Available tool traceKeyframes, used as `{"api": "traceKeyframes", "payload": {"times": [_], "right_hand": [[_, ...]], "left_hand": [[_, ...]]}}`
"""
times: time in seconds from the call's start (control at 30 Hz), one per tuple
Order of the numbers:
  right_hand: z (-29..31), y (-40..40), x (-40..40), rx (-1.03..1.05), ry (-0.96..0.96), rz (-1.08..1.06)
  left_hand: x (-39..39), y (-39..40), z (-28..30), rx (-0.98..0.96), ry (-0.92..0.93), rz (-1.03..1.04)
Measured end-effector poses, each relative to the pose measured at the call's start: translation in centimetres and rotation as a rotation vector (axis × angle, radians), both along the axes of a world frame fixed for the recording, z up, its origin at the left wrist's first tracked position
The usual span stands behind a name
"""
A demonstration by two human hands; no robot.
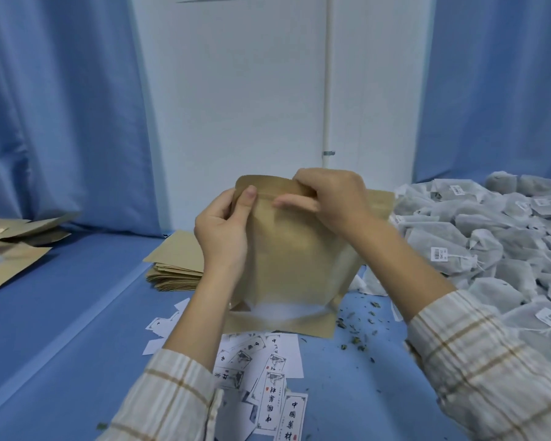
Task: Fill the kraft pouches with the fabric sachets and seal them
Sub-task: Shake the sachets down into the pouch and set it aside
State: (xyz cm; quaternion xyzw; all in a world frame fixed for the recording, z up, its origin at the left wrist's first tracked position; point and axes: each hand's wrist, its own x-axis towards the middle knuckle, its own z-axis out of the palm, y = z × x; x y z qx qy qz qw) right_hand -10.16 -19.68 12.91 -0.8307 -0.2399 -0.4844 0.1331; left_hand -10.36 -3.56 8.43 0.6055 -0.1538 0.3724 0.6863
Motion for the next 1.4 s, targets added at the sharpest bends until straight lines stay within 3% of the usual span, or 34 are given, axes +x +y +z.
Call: {"api": "traceKeyframes", "payload": {"times": [0.1,0.27,0.4,0.5,0.67,0.97,1.13,1.3,1.4], "right_hand": [[0.5,-1.7,0.3,0.016,0.281,0.057],[-0.1,-0.8,-0.2,0.101,0.236,0.125],[0.3,-0.8,-0.7,-0.011,0.41,0.116],[1.1,-2.4,-1.2,0.009,0.513,0.063],[0.6,-1.9,-1.5,0.072,0.414,0.123],[0.3,-2.8,-1.7,0.143,0.491,0.085],[1.2,-0.6,-2.4,-0.036,0.516,0.077],[0.9,2.5,-2.1,-0.165,0.346,0.071],[0.5,2.3,-1.8,-0.24,0.349,0.074]], "left_hand": [[0.3,1.3,-0.5,-0.016,0.0,0.012],[0.2,2.0,-1.0,-0.023,0.04,-0.085],[0.1,3.2,-0.9,0.083,0.118,-0.155],[0.0,4.0,-0.9,0.018,0.149,-0.098],[-0.7,4.5,-1.3,-0.009,0.108,-0.117],[-1.8,5.5,-1.5,-0.013,0.11,-0.057],[-2.2,4.8,-1.4,0.026,0.104,-0.06],[-2.3,3.8,-1.9,0.017,0.096,-0.032],[-2.2,3.9,-2.2,-0.009,0.093,-0.036]]}}
